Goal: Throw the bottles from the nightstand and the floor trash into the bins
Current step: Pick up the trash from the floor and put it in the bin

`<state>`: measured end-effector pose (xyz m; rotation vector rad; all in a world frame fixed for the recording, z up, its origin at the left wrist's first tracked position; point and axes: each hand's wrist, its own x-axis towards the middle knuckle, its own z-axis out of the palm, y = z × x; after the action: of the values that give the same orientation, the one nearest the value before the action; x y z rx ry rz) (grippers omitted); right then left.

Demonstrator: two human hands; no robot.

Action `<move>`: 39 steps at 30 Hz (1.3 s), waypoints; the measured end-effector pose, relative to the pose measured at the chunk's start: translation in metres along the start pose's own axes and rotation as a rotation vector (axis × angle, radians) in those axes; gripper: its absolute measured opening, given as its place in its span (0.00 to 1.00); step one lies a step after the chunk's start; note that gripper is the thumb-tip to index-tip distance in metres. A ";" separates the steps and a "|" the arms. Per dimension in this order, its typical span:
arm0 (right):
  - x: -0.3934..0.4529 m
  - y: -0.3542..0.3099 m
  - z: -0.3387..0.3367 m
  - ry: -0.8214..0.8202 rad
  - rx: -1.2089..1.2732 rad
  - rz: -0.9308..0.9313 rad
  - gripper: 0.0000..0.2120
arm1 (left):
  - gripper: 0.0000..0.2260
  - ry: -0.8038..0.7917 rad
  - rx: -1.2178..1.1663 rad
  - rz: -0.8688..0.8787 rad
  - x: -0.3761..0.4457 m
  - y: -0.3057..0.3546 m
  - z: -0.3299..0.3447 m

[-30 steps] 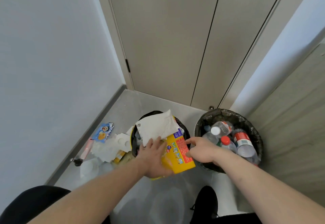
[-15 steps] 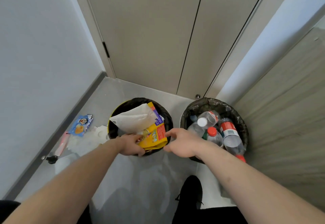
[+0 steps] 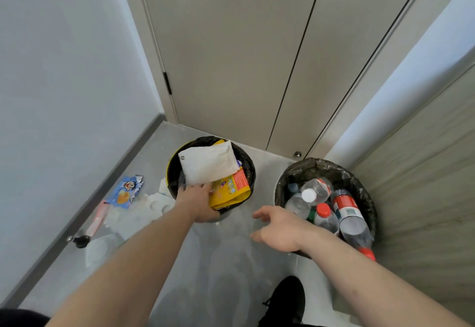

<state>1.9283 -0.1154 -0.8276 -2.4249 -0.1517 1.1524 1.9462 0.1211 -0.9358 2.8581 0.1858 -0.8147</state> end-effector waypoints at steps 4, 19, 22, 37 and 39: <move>0.002 -0.013 -0.003 0.004 -0.006 0.006 0.28 | 0.42 0.127 0.098 0.120 -0.015 -0.015 -0.029; 0.036 -0.179 0.097 -0.097 -0.130 -0.176 0.26 | 0.24 -0.075 -0.127 -0.367 -0.181 -0.259 -0.018; 0.052 -0.200 0.128 -0.128 -0.144 -0.187 0.26 | 0.28 -0.114 -0.234 -0.472 -0.191 -0.281 0.034; 0.224 -0.201 0.220 -0.053 -0.251 -0.078 0.43 | 0.42 -0.034 -0.465 -0.443 -0.072 -0.323 0.146; 0.252 -0.197 0.233 -0.029 -0.270 -0.058 0.49 | 0.45 -0.014 -0.349 -0.365 -0.047 -0.325 0.149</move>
<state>1.9320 0.2138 -1.0479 -2.6161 -0.4084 1.2078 1.7772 0.4077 -1.0757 2.5188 0.7828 -0.7702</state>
